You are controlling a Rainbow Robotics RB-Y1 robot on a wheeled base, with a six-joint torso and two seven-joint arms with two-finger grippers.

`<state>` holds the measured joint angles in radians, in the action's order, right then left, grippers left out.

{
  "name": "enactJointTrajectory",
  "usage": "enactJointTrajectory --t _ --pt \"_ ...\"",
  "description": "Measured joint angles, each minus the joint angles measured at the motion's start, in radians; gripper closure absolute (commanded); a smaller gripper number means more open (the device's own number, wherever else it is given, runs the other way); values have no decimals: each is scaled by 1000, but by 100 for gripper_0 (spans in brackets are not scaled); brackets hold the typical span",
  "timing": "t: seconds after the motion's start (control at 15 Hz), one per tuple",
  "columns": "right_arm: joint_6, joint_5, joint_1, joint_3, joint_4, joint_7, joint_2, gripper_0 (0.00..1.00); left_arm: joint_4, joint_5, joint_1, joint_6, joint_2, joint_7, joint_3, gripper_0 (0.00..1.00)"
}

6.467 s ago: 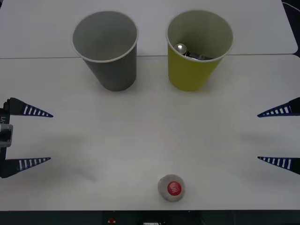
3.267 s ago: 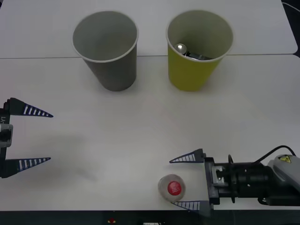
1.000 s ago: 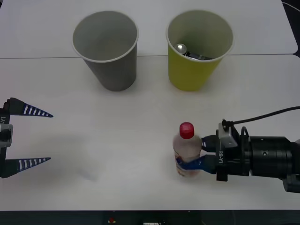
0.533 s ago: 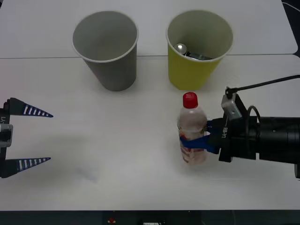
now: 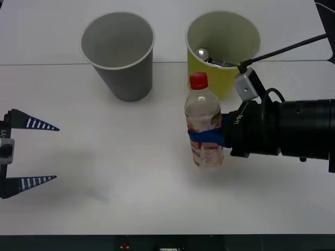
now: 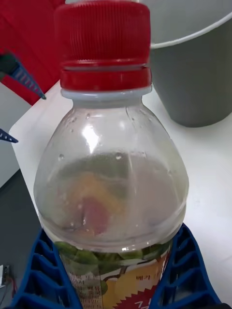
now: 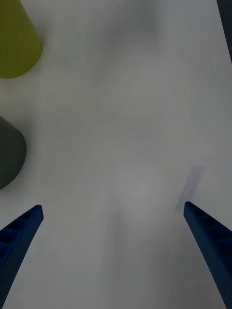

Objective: Put the can into the green bin and the plastic bottle into the gray bin

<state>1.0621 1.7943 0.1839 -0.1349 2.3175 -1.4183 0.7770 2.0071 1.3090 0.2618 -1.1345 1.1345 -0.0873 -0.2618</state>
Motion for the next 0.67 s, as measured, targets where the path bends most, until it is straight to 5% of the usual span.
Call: enactJointTrajectory --t 0.67 --pt "47 46 417 -118 -226 -4 -67 100 0 0 0 0 0 0 0 0"
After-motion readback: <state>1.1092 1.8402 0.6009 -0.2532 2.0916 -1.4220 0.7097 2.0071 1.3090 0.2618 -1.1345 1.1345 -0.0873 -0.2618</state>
